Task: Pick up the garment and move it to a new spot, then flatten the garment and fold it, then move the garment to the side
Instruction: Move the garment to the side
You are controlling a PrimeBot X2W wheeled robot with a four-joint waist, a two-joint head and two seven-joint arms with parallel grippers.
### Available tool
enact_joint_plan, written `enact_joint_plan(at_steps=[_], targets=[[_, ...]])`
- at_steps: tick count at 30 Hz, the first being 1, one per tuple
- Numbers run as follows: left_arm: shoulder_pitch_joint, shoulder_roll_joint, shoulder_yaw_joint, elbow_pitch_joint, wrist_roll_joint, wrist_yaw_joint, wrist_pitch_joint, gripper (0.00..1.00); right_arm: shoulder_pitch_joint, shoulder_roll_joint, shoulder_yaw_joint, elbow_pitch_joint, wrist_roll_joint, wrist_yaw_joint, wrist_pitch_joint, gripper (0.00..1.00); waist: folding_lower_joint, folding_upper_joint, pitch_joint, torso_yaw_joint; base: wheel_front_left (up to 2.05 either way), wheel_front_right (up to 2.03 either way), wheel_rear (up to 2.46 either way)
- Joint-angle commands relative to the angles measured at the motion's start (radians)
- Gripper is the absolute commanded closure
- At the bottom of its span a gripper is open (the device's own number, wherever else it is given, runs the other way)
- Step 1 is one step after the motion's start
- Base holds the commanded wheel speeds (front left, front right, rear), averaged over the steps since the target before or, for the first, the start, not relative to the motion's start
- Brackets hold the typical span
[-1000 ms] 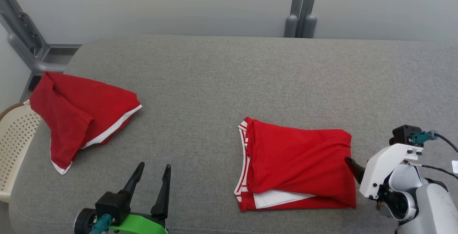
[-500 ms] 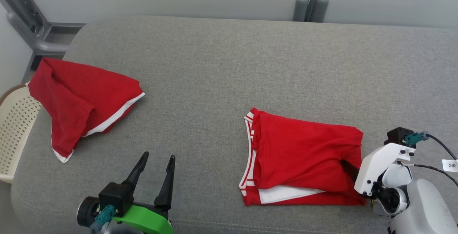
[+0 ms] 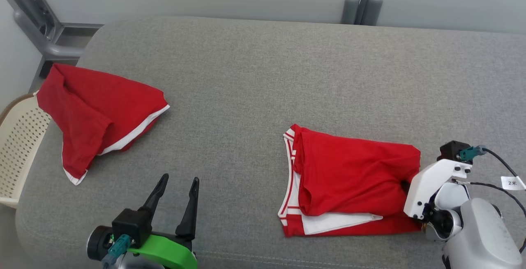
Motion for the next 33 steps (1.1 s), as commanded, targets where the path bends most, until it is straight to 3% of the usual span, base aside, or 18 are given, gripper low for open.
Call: enact_joint_plan(at_steps=[1, 12, 19, 33], targets=[[-0.001, -0.001, 0.001, 0.001, 0.002, -0.002, 0.0, 0.0, -0.011, -0.009, -0.006, 0.004, -0.018, -0.002, -0.01, 1.0, 0.0, 0.0, -0.003, -0.004, 0.0, 0.0, 0.0], [-0.016, -0.008, 0.007, -0.05, 0.028, 0.001, 0.0, 0.0, -0.128, -0.013, 0.005, 0.001, -0.241, -0.002, -0.071, 1.0, 0.0, 0.0, 0.032, -0.038, 0.0, 0.0, 0.0], [-0.069, -0.018, -0.003, -0.117, 0.067, 0.001, 0.0, 0.0, -0.269, -0.076, -0.003, 0.078, -0.318, -0.002, -0.155, 1.0, 0.0, 0.0, 0.123, -0.091, 0.0, 0.0, 0.0], [-0.206, 0.041, -0.072, -0.184, 0.136, -0.001, 0.014, 0.0, -0.474, -0.215, -0.019, 0.231, -0.376, -0.002, -0.298, 1.0, 0.0, 0.0, 0.291, -0.216, 0.0, 0.0, 0.0]])
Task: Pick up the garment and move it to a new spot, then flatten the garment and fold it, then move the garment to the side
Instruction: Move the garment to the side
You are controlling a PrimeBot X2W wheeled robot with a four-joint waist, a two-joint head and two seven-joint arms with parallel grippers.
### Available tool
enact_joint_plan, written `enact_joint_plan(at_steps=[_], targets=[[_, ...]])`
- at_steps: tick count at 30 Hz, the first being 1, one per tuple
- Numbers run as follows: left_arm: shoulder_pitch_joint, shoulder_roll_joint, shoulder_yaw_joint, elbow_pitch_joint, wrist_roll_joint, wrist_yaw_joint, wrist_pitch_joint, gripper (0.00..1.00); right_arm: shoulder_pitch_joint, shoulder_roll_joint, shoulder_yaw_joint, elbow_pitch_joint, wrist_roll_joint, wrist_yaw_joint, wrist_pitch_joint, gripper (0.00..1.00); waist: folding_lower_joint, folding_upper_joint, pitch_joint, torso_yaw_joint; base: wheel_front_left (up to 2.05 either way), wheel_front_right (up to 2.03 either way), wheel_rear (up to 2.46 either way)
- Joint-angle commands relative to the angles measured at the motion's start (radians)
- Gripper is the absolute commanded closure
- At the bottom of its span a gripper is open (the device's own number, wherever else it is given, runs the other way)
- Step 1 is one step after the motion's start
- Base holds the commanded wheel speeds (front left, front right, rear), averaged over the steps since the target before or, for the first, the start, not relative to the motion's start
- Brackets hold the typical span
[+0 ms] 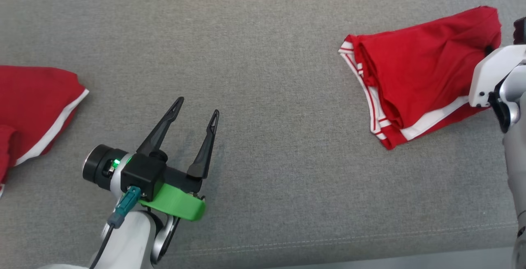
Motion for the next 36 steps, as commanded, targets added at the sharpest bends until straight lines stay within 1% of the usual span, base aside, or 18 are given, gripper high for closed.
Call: enact_joint_plan(at_steps=[1, 6, 7, 9, 17, 20, 24, 26, 31, 34, 36], targets=[[-0.029, 0.015, -0.003, -0.012, 0.007, -0.001, 0.009, 0.0, -0.031, -0.02, -0.003, 0.013, -0.007, -0.002, -0.02, 1.0, 0.0, 0.0, 0.076, -0.069, 0.0, 0.0, 0.0], [-0.059, 0.047, -0.022, -0.052, 0.015, -0.002, 0.05, 0.0, -0.102, -0.063, -0.003, 0.07, -0.014, -0.002, -0.067, 1.0, 0.0, 0.0, 0.135, -0.108, 0.0, 0.0, 0.0], [-0.068, 0.06, -0.028, -0.072, 0.017, -0.002, 0.065, 0.0, -0.133, -0.081, -0.005, 0.09, -0.013, -0.002, -0.088, 1.0, 0.0, 0.0, 0.157, -0.12, 0.0, 0.0, 0.0], [-0.075, 0.073, -0.037, -0.09, 0.018, -0.002, 0.079, 0.0, -0.153, -0.097, -0.004, 0.108, -0.021, -0.002, -0.106, 1.0, 0.0, 0.0, 0.176, -0.128, 0.0, 0.0, 0.0], [-0.11, 0.105, -0.086, -0.176, 0.018, -0.002, 0.136, 0.0, -0.226, -0.192, -0.001, 0.165, -0.075, -0.002, -0.15, 1.0, 0.0, 0.0, 0.243, -0.124, 0.0, 0.0, 0.0], [-0.117, 0.113, -0.094, -0.206, 0.016, -0.002, 0.147, 0.0, -0.248, -0.219, -0.011, 0.174, -0.109, -0.002, -0.164, 1.0, 0.0, 0.0, 0.261, -0.117, 0.0, 0.0, 0.0], [-0.117, 0.122, -0.101, -0.222, 0.01, -0.002, 0.154, 0.0, -0.271, -0.236, -0.028, 0.178, -0.162, -0.002, -0.188, 1.0, 0.0, 0.0, 0.278, -0.104, 0.0, 0.0, 0.0], [-0.117, 0.122, -0.105, -0.221, 0.009, -0.002, 0.154, 0.0, -0.278, -0.238, -0.039, 0.173, -0.194, -0.002, -0.208, 0.0, 0.0, 0.0, 0.283, -0.098, 0.0, 0.0, 0.0], [-0.123, 0.115, -0.114, -0.209, 0.008, 0.003, 0.14, 0.0, -0.276, -0.224, -0.067, 0.172, -0.245, -0.002, -0.266, 0.0, 0.0, 0.0, 0.272, -0.08, 0.0, 0.0, 0.0], [-0.128, 0.108, -0.12, -0.195, 0.014, 0.007, 0.121, 0.0, -0.263, -0.21, -0.094, 0.177, -0.246, -0.002, -0.301, 0.0, 0.0, 0.0, 0.25, -0.07, 0.0, 0.0, 0.0], [-0.131, 0.109, -0.115, -0.178, 0.033, 0.03, 0.112, 0.0, -0.244, -0.197, -0.103, 0.177, -0.243, -0.002, -0.34, 0.0, 0.0, 0.0, 0.229, -0.064, 0.0, 0.0, 0.0]])
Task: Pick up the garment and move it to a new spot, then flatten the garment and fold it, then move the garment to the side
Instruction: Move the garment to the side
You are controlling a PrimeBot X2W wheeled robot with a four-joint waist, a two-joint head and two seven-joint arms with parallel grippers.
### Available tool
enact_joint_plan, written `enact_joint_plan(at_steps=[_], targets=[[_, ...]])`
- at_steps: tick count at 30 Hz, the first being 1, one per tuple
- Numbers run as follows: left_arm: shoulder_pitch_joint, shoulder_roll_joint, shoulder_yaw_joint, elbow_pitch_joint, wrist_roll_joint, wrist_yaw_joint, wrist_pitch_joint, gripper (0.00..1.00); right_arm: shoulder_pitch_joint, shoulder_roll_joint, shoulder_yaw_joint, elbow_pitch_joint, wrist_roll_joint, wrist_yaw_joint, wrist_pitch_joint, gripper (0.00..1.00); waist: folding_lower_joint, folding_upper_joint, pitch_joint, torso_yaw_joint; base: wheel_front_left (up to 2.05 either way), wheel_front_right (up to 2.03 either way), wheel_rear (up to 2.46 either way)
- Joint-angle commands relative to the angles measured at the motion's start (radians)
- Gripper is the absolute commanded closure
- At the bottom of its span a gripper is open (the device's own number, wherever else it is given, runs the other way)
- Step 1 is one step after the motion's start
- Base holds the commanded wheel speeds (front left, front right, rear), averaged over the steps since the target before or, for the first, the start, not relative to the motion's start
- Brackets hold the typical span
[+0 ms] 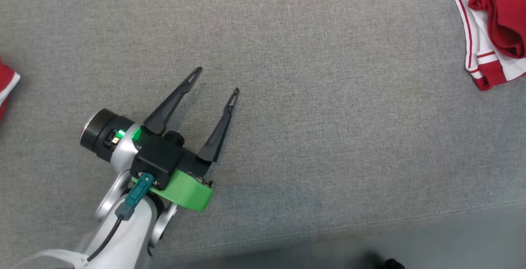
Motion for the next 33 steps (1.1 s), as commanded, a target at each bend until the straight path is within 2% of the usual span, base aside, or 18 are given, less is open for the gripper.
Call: enact_joint_plan(at_steps=[1, 3, 4, 6, 11, 13, 15, 19, 24, 29, 33], targets=[[-0.017, -0.005, 0.009, 0.015, 0.019, 0.029, -0.012, 0.0, 0.027, 0.012, -0.003, 0.0, 0.009, -0.002, -0.049, 0.0, -0.0001, 0.0, -0.037, 0.015, 0.0, 0.0, 0.0], [-0.005, -0.027, 0.027, 0.031, 0.006, 0.064, -0.023, 0.0, 0.045, 0.021, -0.009, -0.001, 0.028, -0.002, -0.1, 0.0, -0.0001, 0.0, -0.068, 0.021, 0.0, 0.0, 0.0], [-0.005, -0.027, 0.027, 0.031, 0.006, 0.064, -0.023, 0.0, 0.045, 0.021, -0.009, -0.001, 0.028, -0.002, -0.1, 0.0, -0.0001, 0.0, -0.068, 0.021, 0.0, 0.0, 0.0], [0.006, -0.024, 0.04, 0.049, 0.019, 0.092, -0.027, 0.0, 0.067, 0.03, -0.006, -0.002, 0.048, -0.002, -0.138, 0.0, -0.0001, 0.0, -0.104, 0.024, 0.0, 0.0, 0.0], [0.05, -0.036, 0.061, 0.109, -0.002, 0.133, -0.029, 0.0, 0.125, 0.078, 0.031, -0.03, 0.147, -0.002, -0.186, 0.0, -0.0001, 0.0, -0.206, 0.023, 0.0, 0.0, 0.0], [0.072, -0.047, 0.081, 0.14, -0.02, 0.158, -0.029, 0.0, 0.161, 0.084, 0.068, -0.056, 0.179, -0.002, -0.191, 0.0, -0.0001, 0.0, -0.249, 0.028, 0.0, 0.0, 0.0], [0.104, -0.062, 0.126, 0.18, -0.057, 0.2, -0.042, 0.0, 0.221, 0.111, 0.131, -0.132, 0.228, -0.002, -0.191, 0.0, -0.0001, 0.0, -0.307, 0.035, 0.0, 0.0, 0.0], [0.151, -0.083, 0.181, 0.226, -0.114, 0.231, -0.071, 0.0, 0.32, 0.135, 0.176, -0.231, 0.311, -0.002, -0.192, 0.0, -0.0001, 0.0, -0.391, 0.051, 0.0, 0.0, 0.0], [0.212, -0.094, 0.234, 0.261, -0.179, 0.238, -0.099, 0.0, 0.436, 0.189, 0.187, -0.311, 0.411, -0.002, -0.192, 0.0, -0.0001, 0.0, -0.486, 0.066, 0.0, 0.0, 0.0], [0.269, -0.088, 0.249, 0.276, -0.216, 0.206, -0.114, 0.0, 0.56, 0.255, 0.208, -0.374, 0.475, -0.002, -0.192, 0.0, -0.0001, 0.0, -0.566, 0.085, 0.0, 0.0, 0.0], [0.307, -0.062, 0.237, 0.273, -0.2, 0.178, -0.12, 0.0, 0.656, 0.296, 0.217, -0.426, 0.508, -0.002, -0.184, 0.0, -0.0001, 0.0, -0.605, 0.102, 0.0, 0.0, 0.0]])
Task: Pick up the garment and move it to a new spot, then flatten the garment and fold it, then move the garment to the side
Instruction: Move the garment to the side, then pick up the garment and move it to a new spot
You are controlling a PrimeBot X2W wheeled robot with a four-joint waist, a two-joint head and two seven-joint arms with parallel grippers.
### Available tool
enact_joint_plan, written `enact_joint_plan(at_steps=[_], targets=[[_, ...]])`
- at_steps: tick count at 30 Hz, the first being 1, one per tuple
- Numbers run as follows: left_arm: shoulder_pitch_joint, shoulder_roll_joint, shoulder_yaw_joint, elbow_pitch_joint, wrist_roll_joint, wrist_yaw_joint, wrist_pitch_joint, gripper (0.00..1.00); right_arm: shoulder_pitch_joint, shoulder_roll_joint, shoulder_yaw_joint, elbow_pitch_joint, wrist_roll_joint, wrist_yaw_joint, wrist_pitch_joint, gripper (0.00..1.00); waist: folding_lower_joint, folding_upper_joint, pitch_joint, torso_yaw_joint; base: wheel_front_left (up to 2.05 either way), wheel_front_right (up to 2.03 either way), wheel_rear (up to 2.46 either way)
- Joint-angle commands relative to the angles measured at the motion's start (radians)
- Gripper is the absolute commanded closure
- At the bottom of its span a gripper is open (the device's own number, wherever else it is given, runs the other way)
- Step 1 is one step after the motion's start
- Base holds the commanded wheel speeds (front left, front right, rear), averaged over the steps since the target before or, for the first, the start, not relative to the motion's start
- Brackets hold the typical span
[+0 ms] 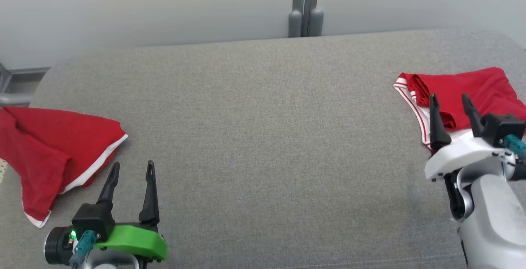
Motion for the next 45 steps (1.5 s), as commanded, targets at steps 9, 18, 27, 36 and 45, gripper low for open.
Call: enact_joint_plan(at_steps=[9, 18, 27, 36, 45], targets=[[0.084, 0.052, -0.005, 0.017, 0.019, -0.026, -0.008, 0.0, 0.165, 0.078, 0.041, -0.095, 0.022, -0.002, 0.038, 0.0, 0.0001, 0.0, -0.127, 0.054, 0.0, 0.0, 0.0], [0.121, 0.061, -0.008, 0.028, 0.024, -0.046, -0.012, 0.0, 0.257, 0.105, 0.072, -0.139, 0.012, -0.002, 0.06, 0.0, 0.0001, 0.0, -0.147, 0.088, 0.0, 0.0, 0.0], [0.129, 0.044, 0.01, 0.02, 0.037, -0.086, -0.01, 0.0, 0.349, 0.106, 0.105, -0.173, 0.034, -0.002, 0.059, 0.0, 0.0001, 0.0, -0.16, 0.109, 0.0, 0.0, 0.0], [0.142, 0.019, 0.042, 0.027, 0.064, -0.113, -0.01, 0.0, 0.398, 0.107, 0.122, -0.163, 0.048, -0.002, 0.044, 0.0, 0.0001, 0.0, -0.151, 0.091, 0.0, 0.0, 0.0], [0.139, -0.003, 0.065, 0.038, 0.081, -0.131, -0.01, 0.0, 0.39, 0.107, 0.12, -0.166, 0.061, -0.002, 0.037, 0.0, 0.0001, 0.0, -0.149, 0.079, 0.0, 0.0, 0.0]])
